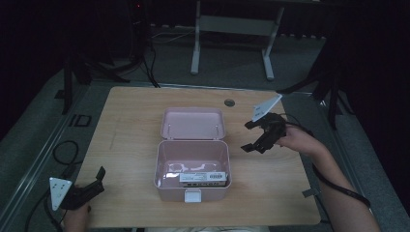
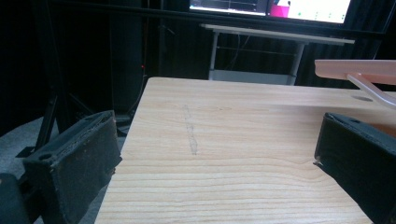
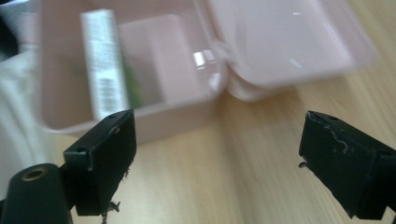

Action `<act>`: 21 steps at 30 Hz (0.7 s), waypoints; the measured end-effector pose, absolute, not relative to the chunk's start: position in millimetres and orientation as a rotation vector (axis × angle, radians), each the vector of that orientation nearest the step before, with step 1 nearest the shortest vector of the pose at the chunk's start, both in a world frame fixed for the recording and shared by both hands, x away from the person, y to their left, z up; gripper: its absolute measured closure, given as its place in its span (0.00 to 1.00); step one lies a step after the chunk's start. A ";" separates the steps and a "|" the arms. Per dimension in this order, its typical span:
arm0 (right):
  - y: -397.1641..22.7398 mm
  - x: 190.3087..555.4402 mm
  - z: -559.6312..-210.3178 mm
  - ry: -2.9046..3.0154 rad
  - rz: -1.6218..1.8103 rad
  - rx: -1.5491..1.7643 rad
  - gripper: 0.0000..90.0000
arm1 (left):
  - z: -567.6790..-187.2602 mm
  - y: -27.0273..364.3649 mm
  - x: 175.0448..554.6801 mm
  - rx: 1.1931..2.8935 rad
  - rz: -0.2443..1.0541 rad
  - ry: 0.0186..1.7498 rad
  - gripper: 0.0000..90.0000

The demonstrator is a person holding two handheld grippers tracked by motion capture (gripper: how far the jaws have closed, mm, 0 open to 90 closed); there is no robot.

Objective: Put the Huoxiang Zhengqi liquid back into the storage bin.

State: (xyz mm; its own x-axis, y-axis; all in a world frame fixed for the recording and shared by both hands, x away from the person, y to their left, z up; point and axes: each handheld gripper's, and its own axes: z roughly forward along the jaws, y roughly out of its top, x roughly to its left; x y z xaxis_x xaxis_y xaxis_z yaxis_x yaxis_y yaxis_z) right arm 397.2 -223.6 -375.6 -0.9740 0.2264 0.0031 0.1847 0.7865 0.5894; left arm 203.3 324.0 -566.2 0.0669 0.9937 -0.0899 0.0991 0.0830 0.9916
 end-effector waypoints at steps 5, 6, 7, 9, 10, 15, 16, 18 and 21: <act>-255.1 408.3 -400.9 2.809 0.969 0.517 0.12 | -566.2 324.0 203.4 1.248 1.045 1.265 0.00; -260.3 410.2 -406.6 2.795 0.975 0.552 0.12 | -566.2 324.0 203.3 1.248 1.046 1.265 0.00; -265.1 412.2 -412.7 2.792 0.984 0.583 0.12 | -566.2 324.0 203.3 1.247 1.045 1.265 0.00; -273.4 413.4 -425.1 2.751 0.985 0.638 0.12 | -566.2 323.9 203.3 1.247 1.046 1.264 0.00; -277.1 413.9 -431.8 2.734 0.988 0.663 0.12 | -566.2 323.9 203.3 1.247 1.046 1.265 0.00; -290.9 414.3 -466.0 2.691 1.019 0.758 0.12 | -566.1 323.9 203.5 1.249 1.046 1.267 0.00; -292.2 413.6 -472.2 2.678 1.023 0.771 0.12 | -566.1 323.9 203.5 1.249 1.046 1.267 0.00; -294.6 412.2 -483.0 2.640 1.024 0.797 0.12 | -566.1 323.9 203.4 1.248 1.046 1.266 0.00; -298.9 410.5 -497.5 2.558 1.071 0.856 0.12 | -566.2 323.9 203.4 1.248 1.046 1.266 0.00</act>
